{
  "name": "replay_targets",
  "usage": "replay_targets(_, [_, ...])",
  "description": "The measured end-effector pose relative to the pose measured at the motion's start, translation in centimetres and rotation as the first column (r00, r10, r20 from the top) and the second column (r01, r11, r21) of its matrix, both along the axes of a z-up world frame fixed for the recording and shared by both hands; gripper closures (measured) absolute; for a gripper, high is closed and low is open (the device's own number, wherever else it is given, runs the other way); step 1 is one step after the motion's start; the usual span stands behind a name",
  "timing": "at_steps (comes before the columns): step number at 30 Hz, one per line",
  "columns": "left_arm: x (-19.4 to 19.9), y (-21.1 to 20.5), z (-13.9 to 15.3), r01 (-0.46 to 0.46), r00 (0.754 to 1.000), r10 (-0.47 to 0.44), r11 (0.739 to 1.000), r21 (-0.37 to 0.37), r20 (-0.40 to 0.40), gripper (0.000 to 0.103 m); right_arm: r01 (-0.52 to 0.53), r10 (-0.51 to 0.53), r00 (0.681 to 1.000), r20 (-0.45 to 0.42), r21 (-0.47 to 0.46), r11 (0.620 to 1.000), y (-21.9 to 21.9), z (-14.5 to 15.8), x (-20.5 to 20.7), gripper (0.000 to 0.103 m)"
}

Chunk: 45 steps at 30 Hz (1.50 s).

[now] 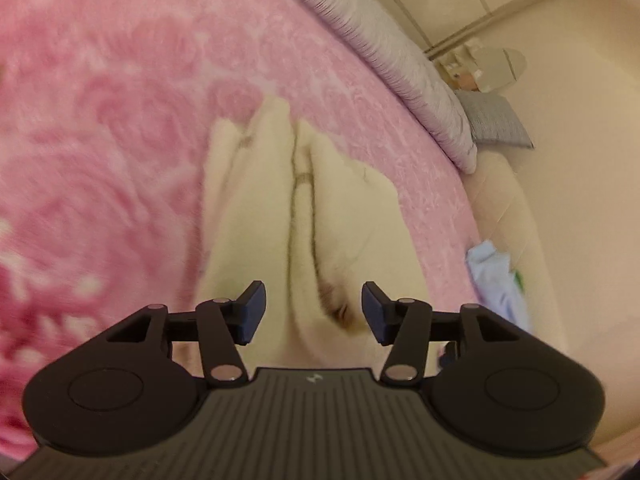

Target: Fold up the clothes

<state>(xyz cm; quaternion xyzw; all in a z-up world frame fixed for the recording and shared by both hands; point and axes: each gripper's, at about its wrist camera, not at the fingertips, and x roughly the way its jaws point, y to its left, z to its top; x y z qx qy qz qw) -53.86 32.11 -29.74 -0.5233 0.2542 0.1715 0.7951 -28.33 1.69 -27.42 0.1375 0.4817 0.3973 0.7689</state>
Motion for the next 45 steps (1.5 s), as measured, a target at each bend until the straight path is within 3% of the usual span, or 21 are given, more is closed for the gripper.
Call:
replay_targets(4, [2.4, 1.0, -1.8, -0.019, 0.999, 0.021, 0.995, -0.098, 0.025, 0.044, 0.071, -0.059, 0.99, -0.13, 0.084, 0.994, 0.1, -2.0, 1.4, 0.05])
replay_targets(8, [4.6, 1.4, -1.9, -0.001, 1.0, 0.004, 0.996, -0.087, 0.031, 0.042, 0.169, -0.125, 0.957, -0.262, 0.153, 0.974, 0.7, -3.9, 2.7, 0.05])
replay_targets(9, [5.0, 1.4, -1.8, 0.007, 0.999, -0.004, 0.997, -0.077, 0.036, 0.055, 0.196, -0.14, 0.944, -0.3, 0.164, 0.967, 0.7, -4.4, 3.1, 0.05])
replay_targets(11, [5.6, 1.3, -1.4, 0.031, 0.999, -0.03, 0.999, -0.027, 0.04, 0.076, 0.234, -0.15, 0.919, -0.365, 0.195, 0.953, 0.7, -5.5, 3.8, 0.061])
replay_targets(12, [5.6, 1.1, -1.1, 0.037, 0.998, -0.037, 0.999, 0.006, 0.041, 0.078, 0.246, -0.146, 0.908, -0.393, 0.215, 0.945, 0.7, -6.1, 4.0, 0.064])
replay_targets(15, [5.0, 0.3, 0.7, 0.048, 0.997, -0.056, 0.989, 0.143, 0.049, 0.081, 0.198, -0.118, 0.932, -0.342, 0.209, 0.958, 1.5, -5.3, 3.7, 0.071])
replay_targets(18, [2.9, -1.1, 3.4, 0.044, 0.996, -0.067, 0.946, 0.322, 0.062, 0.081, 0.083, -0.034, 0.975, -0.222, 0.218, 0.972, 2.8, -3.5, 2.3, 0.074])
replay_targets(20, [0.9, -1.5, 4.1, 0.028, 0.997, -0.055, 0.922, 0.385, 0.059, 0.081, -0.012, 0.034, 0.993, -0.111, 0.193, 0.981, 4.5, -2.3, 0.9, 0.074])
replay_targets(22, [-0.8, -1.3, 3.6, 0.014, 0.998, -0.036, 0.92, 0.392, 0.048, 0.081, -0.102, 0.103, 0.995, -0.005, 0.141, 0.985, 6.1, -1.2, -0.8, 0.074])
replay_targets(25, [-2.1, -0.1, 0.5, 0.014, 0.999, -0.025, 0.951, 0.31, 0.032, 0.08, -0.172, 0.171, 0.972, 0.159, -0.012, 0.985, 8.4, -0.5, -3.4, 0.075])
replay_targets(27, [-2.8, 0.6, -1.3, -0.006, 0.997, -0.014, 0.968, 0.25, 0.078, 0.079, -0.176, 0.193, 0.95, 0.244, -0.09, 0.98, 9.2, -0.4, -4.5, 0.075])
replay_targets(29, [-2.8, 1.1, -2.2, -0.02, 0.992, -0.006, 0.978, 0.208, 0.125, 0.079, -0.174, 0.202, 0.941, 0.271, -0.124, 0.977, 9.3, -0.3, -4.8, 0.075])
replay_targets(31, [-2.3, 1.5, -2.2, -0.012, 0.99, -0.019, 0.976, 0.218, 0.139, 0.079, -0.162, 0.192, 0.945, 0.266, -0.128, 0.978, 9.0, -0.4, -4.6, 0.075])
replay_targets(36, [-0.6, 2.3, -1.9, 0.021, 0.995, -0.046, 0.959, 0.282, 0.083, 0.078, -0.166, 0.188, 0.948, 0.255, -0.107, 0.98, 8.2, -0.3, -4.5, 0.072])
replay_targets(39, [-1.5, 1.9, -1.0, 0.009, 0.998, -0.027, 0.95, 0.312, 0.056, 0.078, -0.169, 0.177, 0.956, 0.232, -0.052, 0.984, 6.5, 0.3, -4.5, 0.069])
replay_targets(43, [-4.1, -0.5, 2.5, -0.039, 0.999, 0.039, 0.895, 0.444, 0.009, 0.079, -0.163, 0.155, 0.966, 0.209, 0.023, 0.986, 2.9, 1.1, -4.9, 0.069])
replay_targets(45, [-5.2, -2.3, 4.7, -0.02, 1.0, 0.008, 0.868, 0.496, 0.025, 0.079, -0.155, 0.149, 0.966, 0.209, 0.011, 0.988, 1.7, 1.2, -5.3, 0.069])
